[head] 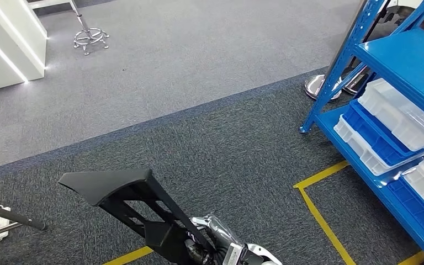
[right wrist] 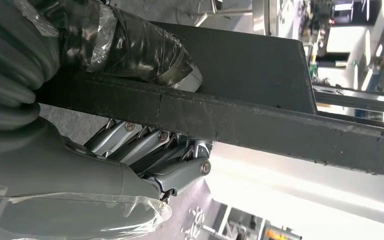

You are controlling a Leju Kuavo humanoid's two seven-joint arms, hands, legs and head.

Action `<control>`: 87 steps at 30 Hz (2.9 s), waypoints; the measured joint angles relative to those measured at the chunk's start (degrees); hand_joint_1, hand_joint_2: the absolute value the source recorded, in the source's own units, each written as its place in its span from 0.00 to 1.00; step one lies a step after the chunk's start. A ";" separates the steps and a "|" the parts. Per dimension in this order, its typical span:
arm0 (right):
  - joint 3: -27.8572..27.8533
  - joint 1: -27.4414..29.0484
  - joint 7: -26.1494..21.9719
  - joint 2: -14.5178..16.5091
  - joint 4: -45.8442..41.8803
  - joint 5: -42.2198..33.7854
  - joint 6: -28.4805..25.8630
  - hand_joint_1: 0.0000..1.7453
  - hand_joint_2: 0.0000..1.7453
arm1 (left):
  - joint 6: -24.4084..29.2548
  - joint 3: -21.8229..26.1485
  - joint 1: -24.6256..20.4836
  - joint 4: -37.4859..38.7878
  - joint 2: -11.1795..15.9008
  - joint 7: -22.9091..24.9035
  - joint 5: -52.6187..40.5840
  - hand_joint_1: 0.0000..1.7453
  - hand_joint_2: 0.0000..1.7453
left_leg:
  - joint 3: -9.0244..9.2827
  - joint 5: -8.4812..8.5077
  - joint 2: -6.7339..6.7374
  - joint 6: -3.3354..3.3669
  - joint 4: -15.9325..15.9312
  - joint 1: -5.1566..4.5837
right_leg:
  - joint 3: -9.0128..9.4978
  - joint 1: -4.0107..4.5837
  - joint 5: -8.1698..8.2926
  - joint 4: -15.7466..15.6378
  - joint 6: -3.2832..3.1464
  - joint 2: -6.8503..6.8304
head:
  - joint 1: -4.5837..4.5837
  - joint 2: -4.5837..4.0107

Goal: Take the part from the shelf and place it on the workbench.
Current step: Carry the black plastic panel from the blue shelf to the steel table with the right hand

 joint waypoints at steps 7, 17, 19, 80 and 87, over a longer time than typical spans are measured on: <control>0.09 0.16 0.13 -0.03 -0.40 0.10 -0.15 0.99 1.00 | -0.12 0.00 -0.01 0.00 -0.01 -0.03 -0.15 0.00 1.00 | 0.96 1.28 -3.78 1.62 -1.93 0.63 | -5.75 -0.26 -6.99 13.29 1.18 5.83 | 0.10 0.00; 0.12 0.12 0.18 -0.02 -0.62 0.23 -0.17 0.99 1.00 | -0.21 -0.04 0.15 0.00 0.12 0.08 -0.59 0.00 1.00 | -0.38 0.41 -9.24 -0.76 0.09 1.05 | -0.88 -0.72 0.87 0.37 0.18 8.72 | 0.07 0.00; 0.13 0.01 0.17 0.10 -0.71 0.24 -0.17 0.99 1.00 | -0.20 -0.04 0.11 0.00 0.20 0.14 -0.59 0.00 1.00 | -1.69 -1.22 -6.43 -1.22 2.83 0.96 | -0.47 -0.82 1.05 -0.19 -0.55 7.33 | -0.01 0.00; 0.83 -2.43 -0.32 -0.58 -0.65 -1.54 2.15 0.99 1.00 | -0.03 -0.11 -0.24 0.02 0.07 -1.37 -0.68 0.00 1.00 | -1.66 -0.50 -7.50 -1.11 2.30 0.88 | -0.81 -0.78 1.76 -0.41 -0.16 8.57 | -0.04 0.00; 0.72 -2.38 -0.38 -0.66 -0.56 -1.67 2.85 0.99 1.00 | -0.02 -0.11 -0.15 0.02 -0.10 -1.37 -0.71 0.00 1.00 | -6.10 -1.78 -2.21 -2.11 10.34 1.32 | 0.23 -0.43 0.95 -0.78 -0.64 3.02 | -0.17 0.00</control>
